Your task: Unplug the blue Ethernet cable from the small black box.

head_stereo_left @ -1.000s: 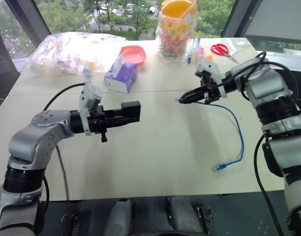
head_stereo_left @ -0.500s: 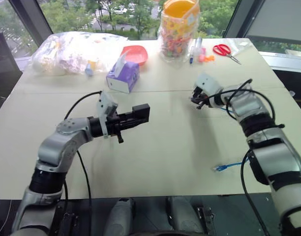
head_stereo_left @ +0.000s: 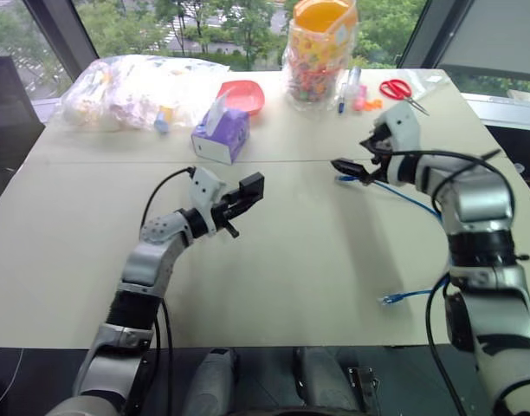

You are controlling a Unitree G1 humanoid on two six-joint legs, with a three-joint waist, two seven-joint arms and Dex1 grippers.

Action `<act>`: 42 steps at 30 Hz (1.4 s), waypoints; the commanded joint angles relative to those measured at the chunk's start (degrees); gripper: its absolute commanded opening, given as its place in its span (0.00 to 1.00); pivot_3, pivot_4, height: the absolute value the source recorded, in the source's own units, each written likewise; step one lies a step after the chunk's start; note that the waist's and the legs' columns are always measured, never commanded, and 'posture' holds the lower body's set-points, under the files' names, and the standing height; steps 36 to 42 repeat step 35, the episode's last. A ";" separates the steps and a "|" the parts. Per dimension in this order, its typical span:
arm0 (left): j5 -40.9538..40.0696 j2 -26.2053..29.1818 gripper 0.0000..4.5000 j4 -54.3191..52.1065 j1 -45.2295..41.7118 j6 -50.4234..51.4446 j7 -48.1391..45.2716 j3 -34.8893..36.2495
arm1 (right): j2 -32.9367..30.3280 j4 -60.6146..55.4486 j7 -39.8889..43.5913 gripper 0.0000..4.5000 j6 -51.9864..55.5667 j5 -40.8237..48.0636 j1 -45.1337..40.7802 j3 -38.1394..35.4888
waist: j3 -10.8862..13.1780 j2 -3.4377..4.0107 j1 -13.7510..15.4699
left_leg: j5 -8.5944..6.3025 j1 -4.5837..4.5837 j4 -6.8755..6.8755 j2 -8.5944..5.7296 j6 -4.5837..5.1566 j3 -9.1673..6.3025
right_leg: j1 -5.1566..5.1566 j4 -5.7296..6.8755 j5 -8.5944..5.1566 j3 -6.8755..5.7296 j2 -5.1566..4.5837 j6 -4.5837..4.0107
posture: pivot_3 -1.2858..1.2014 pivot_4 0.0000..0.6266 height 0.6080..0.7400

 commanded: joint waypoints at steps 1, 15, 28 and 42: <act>2.50 -1.40 0.11 2.91 0.84 -6.43 1.15 -0.14 | -1.54 -13.86 0.27 0.98 7.15 5.40 3.92 -2.23 | 0.00 0.00 0.09 | 0.00 0.00 0.01 0.00 0.00 0.01 | 0.00 0.01 0.00 0.00 0.00 0.00 | 0.52 0.24 1.00; 1.66 -1.15 0.99 0.91 5.64 -8.02 3.01 3.28 | -8.50 -30.72 1.20 1.00 18.75 18.71 10.36 -4.27 | -0.01 0.00 0.31 | 0.02 0.14 0.09 0.00 0.04 -0.01 | 0.23 0.01 0.03 -0.02 0.01 0.06 | 0.52 0.24 1.00; -16.87 14.21 0.99 -25.18 5.53 23.65 -3.72 9.07 | -19.33 -29.00 7.12 1.00 14.79 22.56 19.43 -5.30 | 0.01 -0.03 0.00 | 0.00 0.27 0.08 0.02 0.06 -0.04 | 0.41 -0.04 0.01 -0.09 0.01 0.08 | 0.52 0.24 1.00; -23.99 19.97 0.99 -28.00 4.94 31.37 -5.84 12.67 | -19.58 -29.50 6.52 1.00 14.63 24.03 20.90 -6.65 | 0.02 -0.04 0.13 | 0.00 0.32 0.08 0.04 0.07 -0.05 | 0.48 -0.08 0.00 -0.10 0.03 0.08 | 0.52 0.24 1.00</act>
